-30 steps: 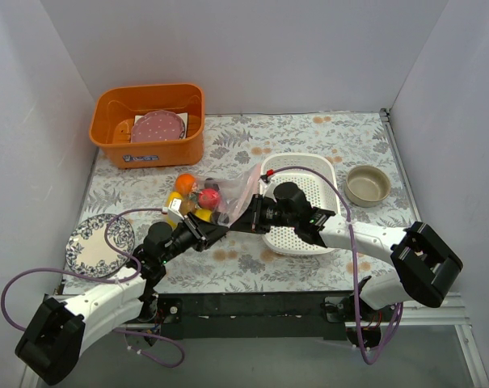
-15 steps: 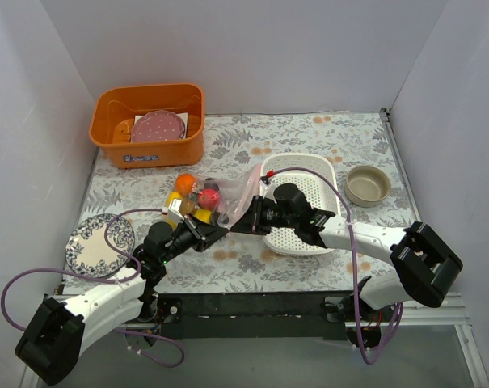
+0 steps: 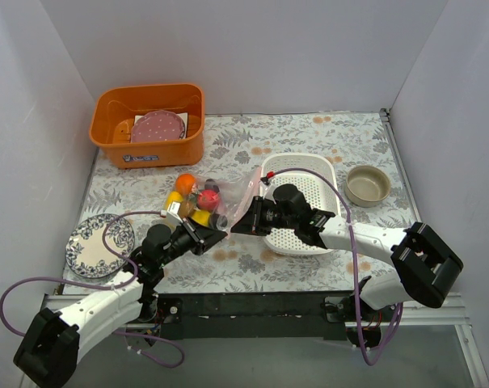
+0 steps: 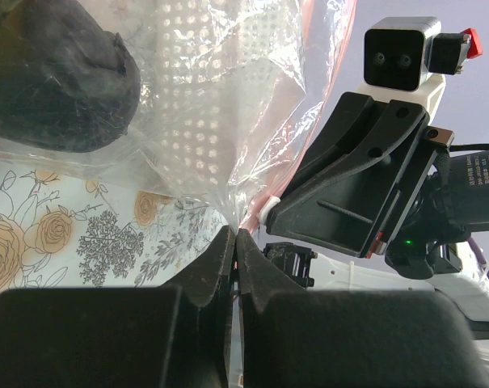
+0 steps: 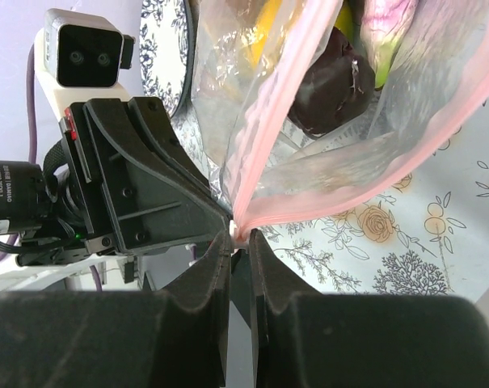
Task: Place the food in the zip-top bag and seal the zipper
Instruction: Zip the zipper food storage bag at the center of the board.
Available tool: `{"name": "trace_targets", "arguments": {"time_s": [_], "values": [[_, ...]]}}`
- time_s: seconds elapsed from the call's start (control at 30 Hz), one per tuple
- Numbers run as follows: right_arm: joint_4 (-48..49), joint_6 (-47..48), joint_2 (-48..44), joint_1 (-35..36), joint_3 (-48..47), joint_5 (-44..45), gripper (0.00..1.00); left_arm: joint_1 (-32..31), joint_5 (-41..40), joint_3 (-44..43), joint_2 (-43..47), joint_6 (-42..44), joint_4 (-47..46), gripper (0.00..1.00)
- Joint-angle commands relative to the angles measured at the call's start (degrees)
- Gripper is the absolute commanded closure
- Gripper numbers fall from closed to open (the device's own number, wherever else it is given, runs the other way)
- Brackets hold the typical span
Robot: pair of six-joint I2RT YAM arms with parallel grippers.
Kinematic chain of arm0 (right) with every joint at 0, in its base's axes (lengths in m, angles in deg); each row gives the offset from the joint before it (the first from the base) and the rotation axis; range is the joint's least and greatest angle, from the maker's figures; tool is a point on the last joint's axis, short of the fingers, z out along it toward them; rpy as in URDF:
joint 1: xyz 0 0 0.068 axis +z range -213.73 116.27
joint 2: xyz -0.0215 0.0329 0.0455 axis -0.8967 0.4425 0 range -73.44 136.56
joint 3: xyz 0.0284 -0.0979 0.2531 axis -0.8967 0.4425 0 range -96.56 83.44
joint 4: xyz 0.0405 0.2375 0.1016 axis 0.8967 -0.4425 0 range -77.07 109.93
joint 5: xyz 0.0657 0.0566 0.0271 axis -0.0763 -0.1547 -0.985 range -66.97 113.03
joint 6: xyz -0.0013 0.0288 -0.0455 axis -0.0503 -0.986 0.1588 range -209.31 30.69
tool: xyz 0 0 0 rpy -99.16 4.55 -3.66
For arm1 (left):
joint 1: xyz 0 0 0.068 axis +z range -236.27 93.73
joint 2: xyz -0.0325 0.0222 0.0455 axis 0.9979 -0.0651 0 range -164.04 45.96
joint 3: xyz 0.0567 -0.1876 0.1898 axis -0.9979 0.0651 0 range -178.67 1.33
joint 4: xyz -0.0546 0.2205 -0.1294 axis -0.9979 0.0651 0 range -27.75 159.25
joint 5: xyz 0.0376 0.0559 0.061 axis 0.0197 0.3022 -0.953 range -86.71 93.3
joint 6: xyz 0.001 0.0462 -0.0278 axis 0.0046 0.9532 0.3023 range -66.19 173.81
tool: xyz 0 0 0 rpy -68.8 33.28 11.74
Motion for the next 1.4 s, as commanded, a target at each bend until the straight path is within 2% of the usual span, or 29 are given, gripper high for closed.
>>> {"name": "trace_targets", "arguments": {"time_s": [0.0, 0.13, 0.4, 1.37], "values": [[0.65, 1.04, -2.31, -0.56, -0.95, 3.22, 0.83, -0.21, 0.94, 0.95, 0.60, -22.53, 2.69, 1.00], [0.30, 1.12, -2.58, -0.82, -0.78, 3.48, 0.84, -0.21, 0.85, -1.24, -0.01, -19.55, 4.97, 1.00], [-0.67, 1.48, -2.40, -1.52, -1.04, 3.48, 0.84, -0.21, -0.82, -8.98, -0.72, -10.14, 15.96, 1.00], [3.02, -2.74, -4.51, -5.65, 2.21, 1.20, 0.83, -0.21, 0.85, -8.81, 0.25, -9.35, 18.86, 1.00]]}}
